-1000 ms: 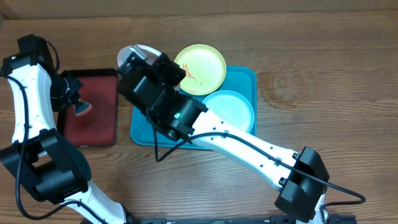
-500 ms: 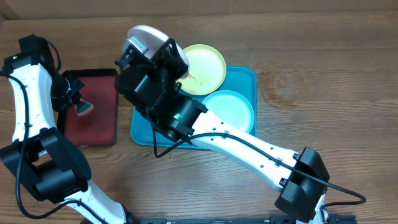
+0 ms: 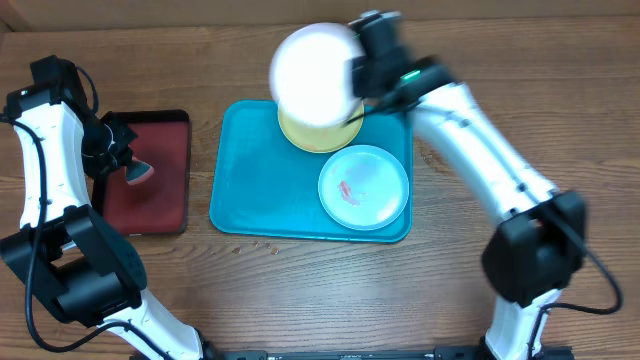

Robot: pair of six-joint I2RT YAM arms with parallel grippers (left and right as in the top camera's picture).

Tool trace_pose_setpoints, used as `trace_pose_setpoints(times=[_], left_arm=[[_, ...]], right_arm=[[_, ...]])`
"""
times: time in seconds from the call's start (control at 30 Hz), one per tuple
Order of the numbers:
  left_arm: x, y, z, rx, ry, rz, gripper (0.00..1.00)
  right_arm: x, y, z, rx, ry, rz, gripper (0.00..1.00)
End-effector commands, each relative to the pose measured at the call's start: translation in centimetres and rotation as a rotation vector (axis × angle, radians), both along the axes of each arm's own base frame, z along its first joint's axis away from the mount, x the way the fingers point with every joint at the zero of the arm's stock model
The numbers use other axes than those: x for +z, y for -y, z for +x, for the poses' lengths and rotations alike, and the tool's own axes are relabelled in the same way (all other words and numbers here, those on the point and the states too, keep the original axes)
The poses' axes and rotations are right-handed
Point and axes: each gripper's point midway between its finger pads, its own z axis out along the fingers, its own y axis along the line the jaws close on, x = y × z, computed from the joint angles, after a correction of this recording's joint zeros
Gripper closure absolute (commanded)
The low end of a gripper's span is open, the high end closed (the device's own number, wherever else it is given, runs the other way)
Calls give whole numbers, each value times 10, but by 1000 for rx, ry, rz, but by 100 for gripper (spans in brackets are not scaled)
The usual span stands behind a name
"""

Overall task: Clean dirty plates on tray and stack at the side
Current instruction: 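Lift the white plate with the right gripper and place it right of the tray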

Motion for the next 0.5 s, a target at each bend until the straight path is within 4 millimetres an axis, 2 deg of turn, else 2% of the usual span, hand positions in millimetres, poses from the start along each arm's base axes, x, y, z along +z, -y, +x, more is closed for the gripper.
trace_pose_setpoints(times=[0.0,0.03,0.1,0.23,0.37,0.47], left_arm=[[1,3,1,-26,9,-9,96],[1,3,2,-26,10,-8,96],[2,2,3,-26,14,-7,96],[2,1,5,-26,24,-2,96],[2,2,5,-26,25,-8,96],[2,4,5,-28,28,-17,96]], right_arm=[[17,61,0,-138,-93,252,96],[5,90,-2,-200,-144,243,96],[-16,135,-11,-299,-233,226,96],[-62,205,-34,-460,-405,202,96],[-91,251,-45,-572,-482,173,96],[-106,270,-49,-615,-513,179,96]])
